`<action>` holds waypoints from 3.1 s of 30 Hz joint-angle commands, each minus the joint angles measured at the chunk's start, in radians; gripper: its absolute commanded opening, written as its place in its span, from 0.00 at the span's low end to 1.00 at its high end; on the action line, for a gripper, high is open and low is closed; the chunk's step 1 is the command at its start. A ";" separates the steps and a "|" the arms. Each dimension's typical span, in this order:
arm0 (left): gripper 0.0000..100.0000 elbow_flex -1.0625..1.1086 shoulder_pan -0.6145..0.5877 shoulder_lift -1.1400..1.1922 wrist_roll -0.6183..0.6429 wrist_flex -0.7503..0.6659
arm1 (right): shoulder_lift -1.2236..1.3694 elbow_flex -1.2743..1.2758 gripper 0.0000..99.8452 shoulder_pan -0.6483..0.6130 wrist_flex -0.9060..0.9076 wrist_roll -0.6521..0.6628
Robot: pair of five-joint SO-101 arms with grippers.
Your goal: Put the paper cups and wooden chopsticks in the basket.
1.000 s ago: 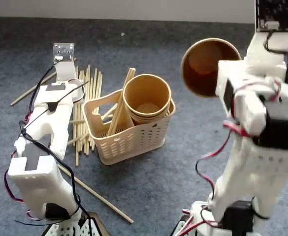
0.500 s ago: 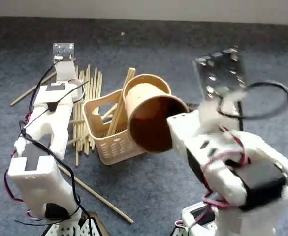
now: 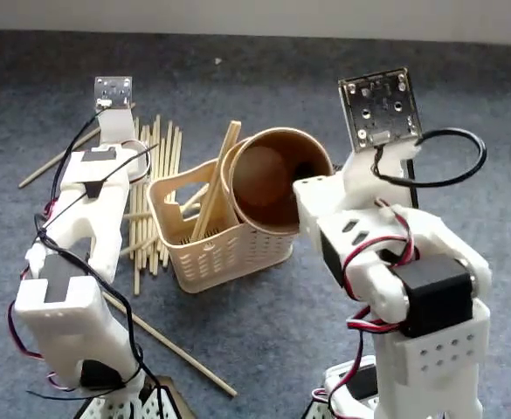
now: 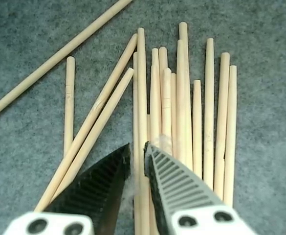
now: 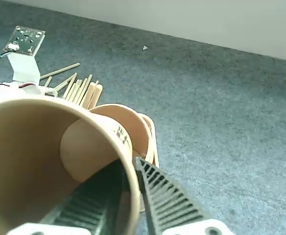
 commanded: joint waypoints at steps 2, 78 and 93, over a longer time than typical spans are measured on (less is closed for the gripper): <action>0.09 -0.039 0.005 -0.008 -0.009 -0.012 | -0.007 -0.117 0.01 0.012 -0.008 -0.005; 0.09 -0.038 -0.005 -0.008 -0.009 -0.012 | 0.559 0.059 0.44 -0.054 0.050 0.181; 0.09 -0.039 0.001 -0.008 -0.009 -0.012 | -0.156 -0.223 0.44 0.111 0.025 0.044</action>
